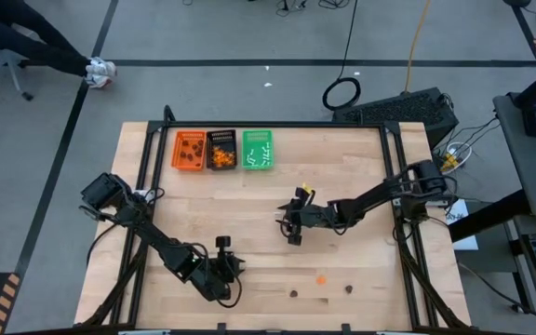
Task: Sort Halloween decoration
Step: Put the white bone toy into the green bin
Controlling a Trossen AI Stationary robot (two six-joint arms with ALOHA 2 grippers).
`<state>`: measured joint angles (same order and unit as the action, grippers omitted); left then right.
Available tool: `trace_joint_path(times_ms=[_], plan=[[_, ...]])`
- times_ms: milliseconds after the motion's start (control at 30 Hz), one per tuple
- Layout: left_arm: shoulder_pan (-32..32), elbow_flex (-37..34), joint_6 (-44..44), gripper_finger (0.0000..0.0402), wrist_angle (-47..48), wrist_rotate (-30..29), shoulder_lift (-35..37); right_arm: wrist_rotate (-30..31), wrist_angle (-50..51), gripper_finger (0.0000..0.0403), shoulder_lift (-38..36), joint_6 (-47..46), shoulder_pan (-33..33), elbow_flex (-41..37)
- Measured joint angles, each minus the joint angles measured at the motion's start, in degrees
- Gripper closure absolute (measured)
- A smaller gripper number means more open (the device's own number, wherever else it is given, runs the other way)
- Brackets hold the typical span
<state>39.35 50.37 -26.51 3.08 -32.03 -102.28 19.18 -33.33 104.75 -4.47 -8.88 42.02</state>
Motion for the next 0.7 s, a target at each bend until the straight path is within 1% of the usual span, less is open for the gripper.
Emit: trace_joint_path(times_ms=[133,200,367,533,700], plan=[[0.0,0.0,0.0,0.0292,-1.1,0.0,0.0,0.0,-1.1,0.0224,3.7,-1.4,1.5,0.0],[0.0,0.0,0.0,0.0292,-1.3,0.0,0.0,-1.4,-1.8,0.0226,5.1,-2.6,2.1,0.0],[0.0,0.0,0.0,0.0292,-1.1,0.0,0.0,-2.9,-3.3,0.0246,7.1,-6.4,3.1,0.1],[0.0,0.0,0.0,0.0292,-1.0,0.0,0.0,-2.9,-2.4,0.0293,7.4,-8.2,3.4,0.1],[0.0,0.0,0.0,0.0292,-0.9,0.0,0.0,-2.6,-1.1,0.0364,7.4,-8.0,3.5,0.2]])
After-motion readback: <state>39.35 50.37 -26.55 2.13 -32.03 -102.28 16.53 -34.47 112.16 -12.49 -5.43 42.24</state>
